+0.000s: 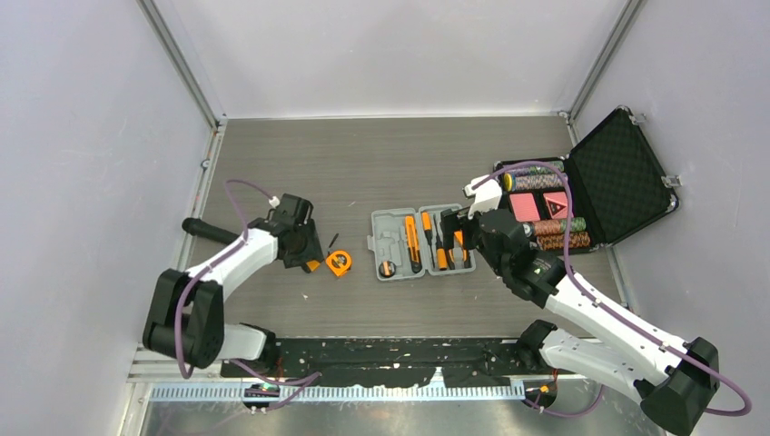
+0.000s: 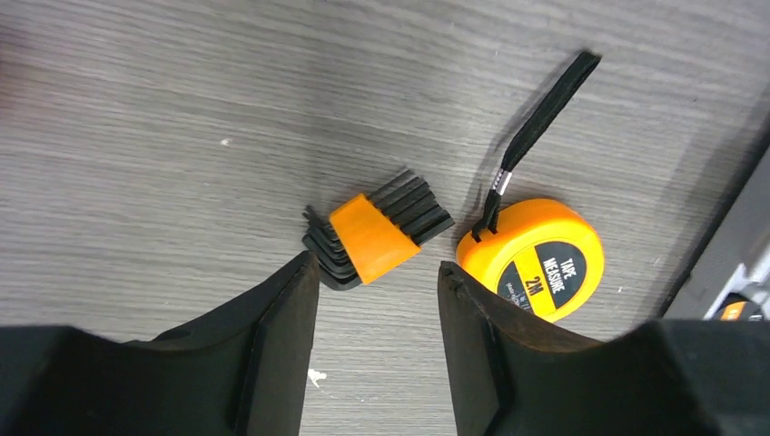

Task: Pack the tool kit
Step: Move the tool to the center of the board.

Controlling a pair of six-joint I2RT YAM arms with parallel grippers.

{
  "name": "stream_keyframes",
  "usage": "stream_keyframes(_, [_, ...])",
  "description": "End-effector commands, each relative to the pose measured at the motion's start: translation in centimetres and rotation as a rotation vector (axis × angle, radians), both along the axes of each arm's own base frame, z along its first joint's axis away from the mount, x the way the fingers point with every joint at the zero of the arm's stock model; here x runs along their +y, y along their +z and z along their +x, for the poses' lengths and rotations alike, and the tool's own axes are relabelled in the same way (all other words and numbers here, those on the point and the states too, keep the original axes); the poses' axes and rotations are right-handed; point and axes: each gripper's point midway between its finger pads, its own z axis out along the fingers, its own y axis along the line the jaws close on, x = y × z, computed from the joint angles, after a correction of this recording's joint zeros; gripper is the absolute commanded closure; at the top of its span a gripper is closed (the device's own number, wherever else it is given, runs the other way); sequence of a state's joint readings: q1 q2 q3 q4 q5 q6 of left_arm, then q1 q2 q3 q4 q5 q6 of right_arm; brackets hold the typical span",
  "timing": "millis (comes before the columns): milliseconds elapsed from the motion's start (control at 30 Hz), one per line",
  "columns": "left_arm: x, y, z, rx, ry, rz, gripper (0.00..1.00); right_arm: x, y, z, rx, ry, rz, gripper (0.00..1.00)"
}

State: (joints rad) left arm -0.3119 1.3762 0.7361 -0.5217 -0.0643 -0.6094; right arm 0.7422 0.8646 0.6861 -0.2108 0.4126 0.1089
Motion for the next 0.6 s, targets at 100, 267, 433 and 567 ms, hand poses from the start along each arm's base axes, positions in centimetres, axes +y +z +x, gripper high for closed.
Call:
stream_keyframes(100, [0.9, 3.5, 3.3, -0.119, 0.052, 0.02, 0.41, 0.8, 1.0, 0.4, -0.018, 0.016, 0.031, 0.02])
stream_keyframes(267, [-0.6, 3.3, 5.8, -0.116, 0.03, -0.016, 0.41, 0.6, 1.1, 0.3, -0.019, 0.012, 0.026, 0.03])
stream_keyframes(433, [-2.0, 1.9, 6.3, -0.05, -0.021, -0.057, 0.42, 0.6, 1.0, 0.3, -0.017, 0.014, 0.025, 0.03])
stream_keyframes(567, [-2.7, 0.7, 5.3, -0.009, -0.04, -0.091, 0.42, 0.7, 0.9, 0.2, -0.013, 0.019, 0.025, 0.03])
